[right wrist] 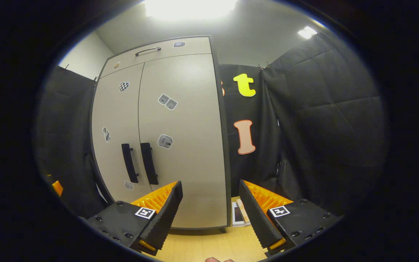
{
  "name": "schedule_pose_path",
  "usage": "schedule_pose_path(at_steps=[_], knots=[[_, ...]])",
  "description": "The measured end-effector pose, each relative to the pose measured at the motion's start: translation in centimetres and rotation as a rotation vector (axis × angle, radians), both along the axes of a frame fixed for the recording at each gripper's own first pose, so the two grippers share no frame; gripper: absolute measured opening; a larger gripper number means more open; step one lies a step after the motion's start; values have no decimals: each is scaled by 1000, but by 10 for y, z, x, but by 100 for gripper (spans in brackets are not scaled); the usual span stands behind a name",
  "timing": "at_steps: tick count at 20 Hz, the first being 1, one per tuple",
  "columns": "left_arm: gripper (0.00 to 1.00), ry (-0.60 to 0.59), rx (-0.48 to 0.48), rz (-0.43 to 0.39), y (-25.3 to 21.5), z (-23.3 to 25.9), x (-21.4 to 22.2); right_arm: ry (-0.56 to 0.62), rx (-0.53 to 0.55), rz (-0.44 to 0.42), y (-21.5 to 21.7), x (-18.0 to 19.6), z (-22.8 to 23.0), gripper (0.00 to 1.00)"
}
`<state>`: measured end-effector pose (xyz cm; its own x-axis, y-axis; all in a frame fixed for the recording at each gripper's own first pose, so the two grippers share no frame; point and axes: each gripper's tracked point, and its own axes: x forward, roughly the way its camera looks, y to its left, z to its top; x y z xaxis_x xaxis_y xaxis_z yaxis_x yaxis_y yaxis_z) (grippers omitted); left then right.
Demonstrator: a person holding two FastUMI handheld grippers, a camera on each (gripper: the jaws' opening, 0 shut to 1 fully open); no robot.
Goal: Open the right door of the double-door shoe cabinet with the right hand, and open the left door with the left hand.
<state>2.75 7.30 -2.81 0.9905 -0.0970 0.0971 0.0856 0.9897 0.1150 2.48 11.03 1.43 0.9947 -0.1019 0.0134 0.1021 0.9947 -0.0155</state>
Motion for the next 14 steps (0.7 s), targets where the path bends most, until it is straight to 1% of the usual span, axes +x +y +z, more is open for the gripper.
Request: schedule_pose_path(at_steps=[5, 8, 14], knots=[[95, 32, -10, -23, 9, -22, 0, -31, 31, 48, 32, 25, 18, 98], [94, 46, -51, -44, 15, -28, 2, -65, 29, 77, 51, 39, 34, 98], [94, 69, -85, -20, 36, -41, 10, -106, 44, 112, 90, 71, 54, 97]])
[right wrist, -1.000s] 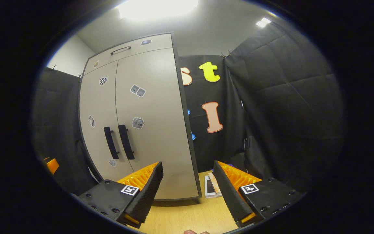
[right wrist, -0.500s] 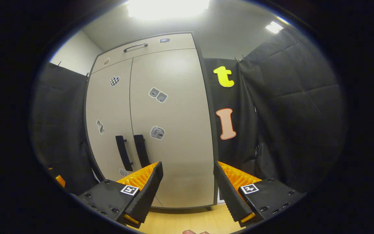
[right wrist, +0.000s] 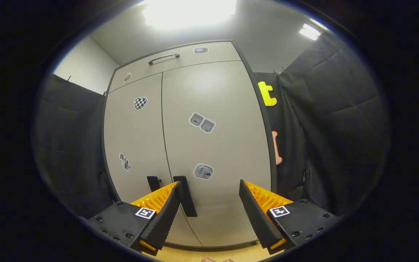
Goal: Open the right door of the double-door shoe cabinet with the right hand, and open the left door with the left hand.
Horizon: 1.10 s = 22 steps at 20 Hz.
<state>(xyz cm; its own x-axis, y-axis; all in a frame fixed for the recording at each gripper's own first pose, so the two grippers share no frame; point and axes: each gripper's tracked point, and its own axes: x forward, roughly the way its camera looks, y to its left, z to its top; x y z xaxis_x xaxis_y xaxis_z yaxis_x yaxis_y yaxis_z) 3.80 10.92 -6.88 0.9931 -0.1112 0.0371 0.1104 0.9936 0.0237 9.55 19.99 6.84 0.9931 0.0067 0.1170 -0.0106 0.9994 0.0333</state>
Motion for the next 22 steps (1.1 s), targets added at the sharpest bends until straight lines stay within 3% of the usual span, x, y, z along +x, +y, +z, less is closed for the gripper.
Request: schedule_pose_path(at_steps=[9, 15, 20, 22], knots=[[94, 57, -2, 28, 26, -28, 11, 24, -25, 15, 39, 53, -8, 98], [94, 90, 0, 40, 39, -42, 15, 99, 26, 15, 45, 88, -32, 98], [94, 117, -16, 50, 43, -53, 17, 145, -6, 1, 49, 107, -49, 98], [94, 125, -19, 56, 46, -55, 16, 163, -7, -6, 49, 112, -55, 93]])
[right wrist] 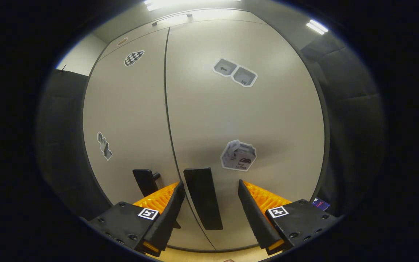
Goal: Open the right door of the double-door shoe cabinet with the right hand, and open the left door with the left hand.
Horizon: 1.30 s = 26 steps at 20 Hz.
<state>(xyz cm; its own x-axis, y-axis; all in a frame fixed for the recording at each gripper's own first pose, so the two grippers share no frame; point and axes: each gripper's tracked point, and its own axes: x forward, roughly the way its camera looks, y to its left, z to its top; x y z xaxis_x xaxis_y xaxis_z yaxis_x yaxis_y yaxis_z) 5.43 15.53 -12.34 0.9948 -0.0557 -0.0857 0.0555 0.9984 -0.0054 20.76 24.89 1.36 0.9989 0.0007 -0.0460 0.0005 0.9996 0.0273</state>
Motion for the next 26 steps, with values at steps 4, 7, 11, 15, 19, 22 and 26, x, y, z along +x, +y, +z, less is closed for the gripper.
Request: schedule_pose_path(at_steps=[4, 7, 11, 15, 19, 22, 26], knots=[[95, 3, 8, 3, 3, 0, -2, 9, 8, -9, 1, 6, -4, 62], [95, 4, 8, 3, 4, 1, -3, 17, 53, 32, 6, 6, -5, 47], [94, 7, 8, 1, 4, 1, -7, 18, -5, 47, 5, 5, -6, 34], [94, 15, 7, -9, 0, 1, -13, 30, -45, 91, 6, 2, -6, 16], [95, 11, 29, -17, -6, 5, -20, 33, -55, 118, 6, -3, -7, 9], [95, 7, 35, -18, -12, 8, -27, 26, -46, 135, 6, -11, -8, 9], [95, 25, 40, -27, -23, -1, -38, 24, -44, 194, 5, -30, -9, 9]])
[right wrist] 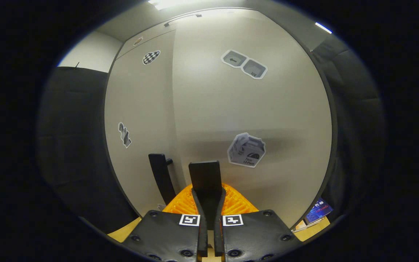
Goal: Open the right door of the double-door shoe cabinet with the right hand, and open the left door with the left hand.
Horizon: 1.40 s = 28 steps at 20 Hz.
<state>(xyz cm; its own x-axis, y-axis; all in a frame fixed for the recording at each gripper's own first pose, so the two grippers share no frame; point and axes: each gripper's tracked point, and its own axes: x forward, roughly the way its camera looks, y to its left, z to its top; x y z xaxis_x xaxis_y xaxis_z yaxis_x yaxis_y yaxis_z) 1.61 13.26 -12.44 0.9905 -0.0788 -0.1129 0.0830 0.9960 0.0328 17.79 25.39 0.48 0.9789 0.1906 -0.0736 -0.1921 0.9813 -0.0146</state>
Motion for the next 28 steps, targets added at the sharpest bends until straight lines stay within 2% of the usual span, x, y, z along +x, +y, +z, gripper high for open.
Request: schedule_pose_path(at_steps=[2, 3, 5, 13, 17, 18, 20, 23, 24, 25, 28], knots=[[94, 21, 1, -13, -9, -7, -4, 17, 16, 31, -4, -12, -2, 5], [94, 26, 1, -23, -14, -8, -7, 25, 41, 35, -6, -20, -2, 9], [94, 31, -1, -55, -26, -9, -6, 23, 57, 39, -11, -33, -1, 9], [95, 1, 18, -140, -61, 1, 2, 27, 49, 19, -27, -54, 3, 9], [95, 10, -3, -162, -70, -5, 1, 27, 81, 6, -36, -64, 5, 9], [95, 17, -8, -164, -71, -8, 1, 25, 93, 3, -38, -66, 6, 5], [95, 25, -14, -163, -70, -12, 3, 19, 104, -10, -41, -69, 7, 8], [95, 32, -17, -162, -69, -15, 5, 17, 100, -26, -47, -70, 8, 8], [95, 31, -19, -163, -70, -14, 7, 18, 102, -32, -49, -72, 8, 5], [95, 29, -20, -167, -71, -14, 9, 17, 100, -36, -51, -73, 9, 8], [95, 27, -19, -182, -74, -16, 9, 11, 70, -58, -60, -75, 11, 8]])
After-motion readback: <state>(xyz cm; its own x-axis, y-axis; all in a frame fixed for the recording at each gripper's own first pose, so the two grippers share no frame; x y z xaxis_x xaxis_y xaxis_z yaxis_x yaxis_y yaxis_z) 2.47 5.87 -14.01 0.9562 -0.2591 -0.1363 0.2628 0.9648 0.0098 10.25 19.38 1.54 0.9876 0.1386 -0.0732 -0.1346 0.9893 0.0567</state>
